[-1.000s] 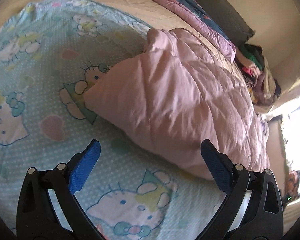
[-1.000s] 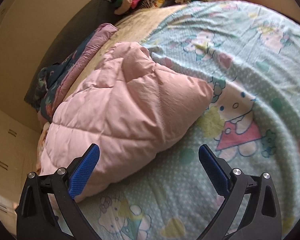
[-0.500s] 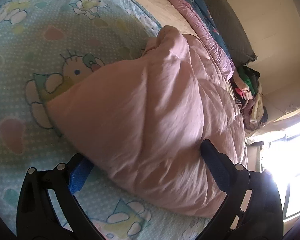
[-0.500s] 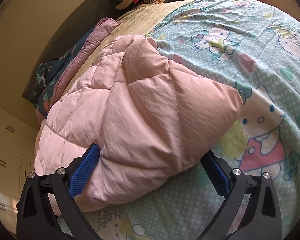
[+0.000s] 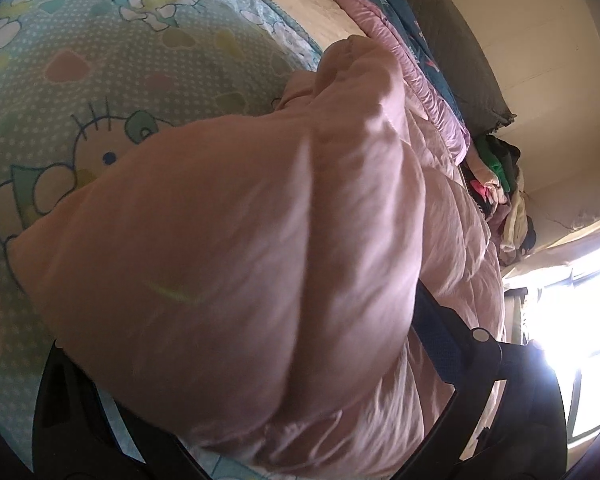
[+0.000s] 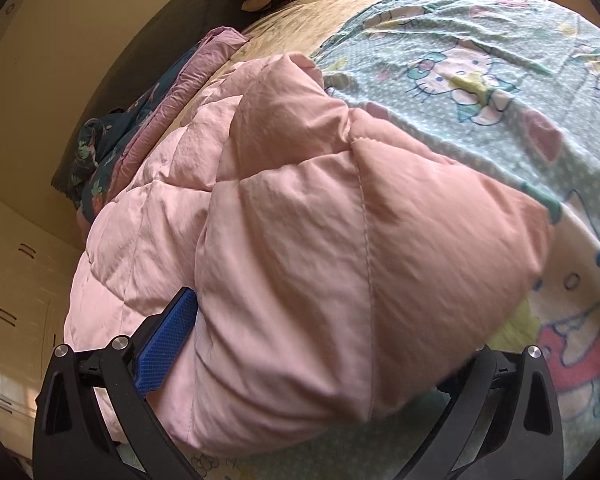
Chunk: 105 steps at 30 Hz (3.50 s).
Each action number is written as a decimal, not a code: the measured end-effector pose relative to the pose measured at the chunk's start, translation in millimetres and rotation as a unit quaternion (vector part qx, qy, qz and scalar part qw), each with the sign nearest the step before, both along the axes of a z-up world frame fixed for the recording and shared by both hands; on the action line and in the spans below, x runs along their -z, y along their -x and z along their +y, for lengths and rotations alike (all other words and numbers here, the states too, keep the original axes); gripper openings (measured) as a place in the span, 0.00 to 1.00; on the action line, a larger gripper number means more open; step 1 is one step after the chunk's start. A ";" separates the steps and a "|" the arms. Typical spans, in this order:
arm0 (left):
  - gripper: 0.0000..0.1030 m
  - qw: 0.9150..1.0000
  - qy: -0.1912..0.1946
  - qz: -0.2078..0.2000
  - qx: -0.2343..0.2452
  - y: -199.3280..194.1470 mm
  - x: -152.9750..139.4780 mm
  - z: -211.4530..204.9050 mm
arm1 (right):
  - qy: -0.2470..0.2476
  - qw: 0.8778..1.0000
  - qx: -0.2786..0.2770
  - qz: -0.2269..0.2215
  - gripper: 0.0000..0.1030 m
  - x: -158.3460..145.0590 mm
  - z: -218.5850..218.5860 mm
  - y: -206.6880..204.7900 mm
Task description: Fold large clothes
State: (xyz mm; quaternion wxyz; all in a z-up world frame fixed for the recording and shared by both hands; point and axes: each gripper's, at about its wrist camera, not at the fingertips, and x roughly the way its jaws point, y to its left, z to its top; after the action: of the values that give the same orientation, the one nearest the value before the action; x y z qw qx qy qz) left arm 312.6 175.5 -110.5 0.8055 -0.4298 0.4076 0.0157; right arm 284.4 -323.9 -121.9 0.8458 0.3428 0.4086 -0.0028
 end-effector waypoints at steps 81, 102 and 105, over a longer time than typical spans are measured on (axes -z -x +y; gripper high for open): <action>0.29 0.948 -0.289 -0.076 0.113 133.5 -112.5 -41.9 | 0.187 0.968 -0.160 -0.055 0.27 -116.9 67.6 121.2; 0.32 0.948 -0.284 -0.068 0.128 193.6 -77.9 -32.9 | 0.166 0.973 -0.155 -0.036 0.31 -84.7 60.0 182.8; 0.34 0.949 -0.282 -0.061 0.126 193.8 -69.3 -31.2 | 0.166 0.974 -0.153 -0.027 0.33 -75.5 59.0 180.0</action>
State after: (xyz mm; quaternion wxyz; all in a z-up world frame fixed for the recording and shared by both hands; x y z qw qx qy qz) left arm 118.7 144.4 -41.2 0.9127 -0.1304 0.3873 0.0016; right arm 104.4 -264.8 -46.3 0.8920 0.1313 0.4271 0.0681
